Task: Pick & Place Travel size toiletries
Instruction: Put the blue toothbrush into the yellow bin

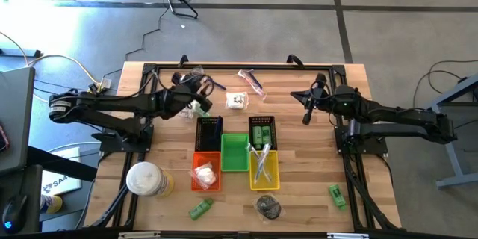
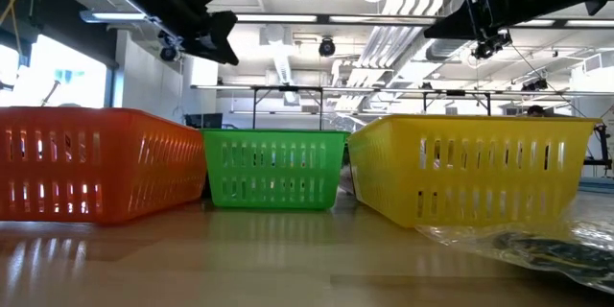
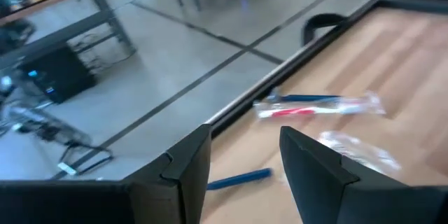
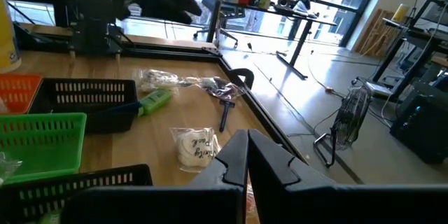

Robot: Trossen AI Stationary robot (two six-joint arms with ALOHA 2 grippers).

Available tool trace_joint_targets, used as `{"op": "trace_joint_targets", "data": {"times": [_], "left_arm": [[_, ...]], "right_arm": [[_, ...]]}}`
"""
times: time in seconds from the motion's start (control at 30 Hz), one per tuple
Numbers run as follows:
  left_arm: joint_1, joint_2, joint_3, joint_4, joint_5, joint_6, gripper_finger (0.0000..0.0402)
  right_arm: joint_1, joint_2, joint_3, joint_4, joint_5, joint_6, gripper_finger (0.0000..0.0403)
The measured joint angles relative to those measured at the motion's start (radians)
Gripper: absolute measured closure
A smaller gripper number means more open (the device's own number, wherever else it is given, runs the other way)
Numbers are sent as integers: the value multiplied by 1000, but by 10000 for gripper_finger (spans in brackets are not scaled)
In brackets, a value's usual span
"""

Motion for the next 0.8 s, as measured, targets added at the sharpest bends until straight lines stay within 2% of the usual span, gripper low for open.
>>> {"op": "trace_joint_targets", "data": {"times": [0.3, 0.57, 0.8], "left_arm": [[147, 92, 0, -20, 158, -62, 236], [253, 218, 0, -11, 225, -93, 236], [302, 243, 1, -31, 257, -252, 236]], "right_arm": [[0, 0, 0, 0, -1, -1, 400], [0, 0, 0, 0, -1, -1, 400], [0, 0, 0, 0, -1, -1, 399]]}}
